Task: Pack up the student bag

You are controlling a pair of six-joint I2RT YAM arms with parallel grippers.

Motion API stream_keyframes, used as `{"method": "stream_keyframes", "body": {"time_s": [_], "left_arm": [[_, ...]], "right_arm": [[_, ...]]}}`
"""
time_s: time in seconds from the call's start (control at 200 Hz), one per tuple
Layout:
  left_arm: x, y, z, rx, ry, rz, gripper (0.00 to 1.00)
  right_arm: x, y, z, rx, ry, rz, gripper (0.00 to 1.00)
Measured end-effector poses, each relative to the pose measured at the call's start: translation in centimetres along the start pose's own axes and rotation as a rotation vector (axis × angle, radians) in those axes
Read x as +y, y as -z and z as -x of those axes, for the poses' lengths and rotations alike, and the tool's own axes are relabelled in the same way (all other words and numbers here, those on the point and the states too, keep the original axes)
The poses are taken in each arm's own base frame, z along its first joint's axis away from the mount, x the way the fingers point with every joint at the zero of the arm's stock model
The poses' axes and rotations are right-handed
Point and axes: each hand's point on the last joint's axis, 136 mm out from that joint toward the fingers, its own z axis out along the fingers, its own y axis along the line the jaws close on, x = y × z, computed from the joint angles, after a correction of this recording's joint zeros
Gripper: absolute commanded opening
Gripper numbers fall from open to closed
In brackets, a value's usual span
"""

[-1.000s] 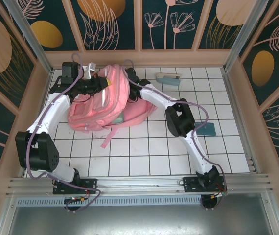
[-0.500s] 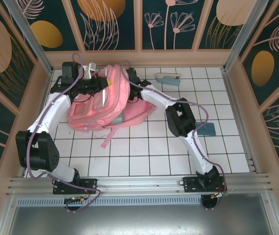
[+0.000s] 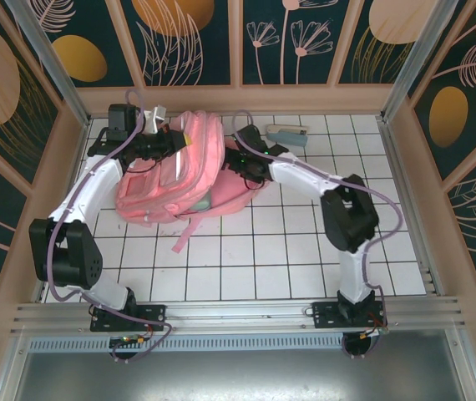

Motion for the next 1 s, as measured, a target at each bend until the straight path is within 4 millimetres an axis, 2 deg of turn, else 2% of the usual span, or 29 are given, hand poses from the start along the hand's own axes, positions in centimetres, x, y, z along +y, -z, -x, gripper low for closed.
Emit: {"method": "stream_keyframes", "body": {"time_s": [0.12, 0.185, 0.4, 0.505, 0.67, 0.77, 0.876, 1.001], "left_arm": [[0.1, -0.2, -0.1, 0.007, 0.004, -0.002, 0.0], [0.2, -0.3, -0.1, 0.009, 0.006, -0.003, 0.0], [0.3, -0.4, 0.0, 0.009, 0.004, -0.006, 0.0], [0.4, -0.6, 0.0, 0.01, 0.004, -0.008, 0.0], [0.5, -0.7, 0.1, 0.01, 0.002, -0.012, 0.0], [0.4, -0.7, 0.1, 0.008, 0.0, -0.013, 0.0], [0.4, -0.7, 0.2, 0.007, 0.0, -0.013, 0.0], [0.4, -0.7, 0.2, 0.007, 0.001, -0.013, 0.0]], "right_arm": [[-3.2, 3.6, -0.2, -0.03, -0.055, -0.044, 0.99], [-5.8, 5.4, -0.3, -0.047, -0.103, -0.086, 0.99], [-16.3, 11.3, -0.8, -0.135, -0.335, -0.263, 0.98], [-20.9, 13.4, -1.5, -0.167, -0.45, -0.339, 0.99], [-27.5, 14.7, -4.1, -0.153, -0.607, -0.472, 0.99], [-30.6, 15.0, -5.9, -0.13, -0.687, -0.53, 0.99], [-32.6, 15.2, -7.1, -0.114, -0.751, -0.561, 0.99], [-33.5, 15.3, -7.4, -0.107, -0.793, -0.563, 0.99]]}}
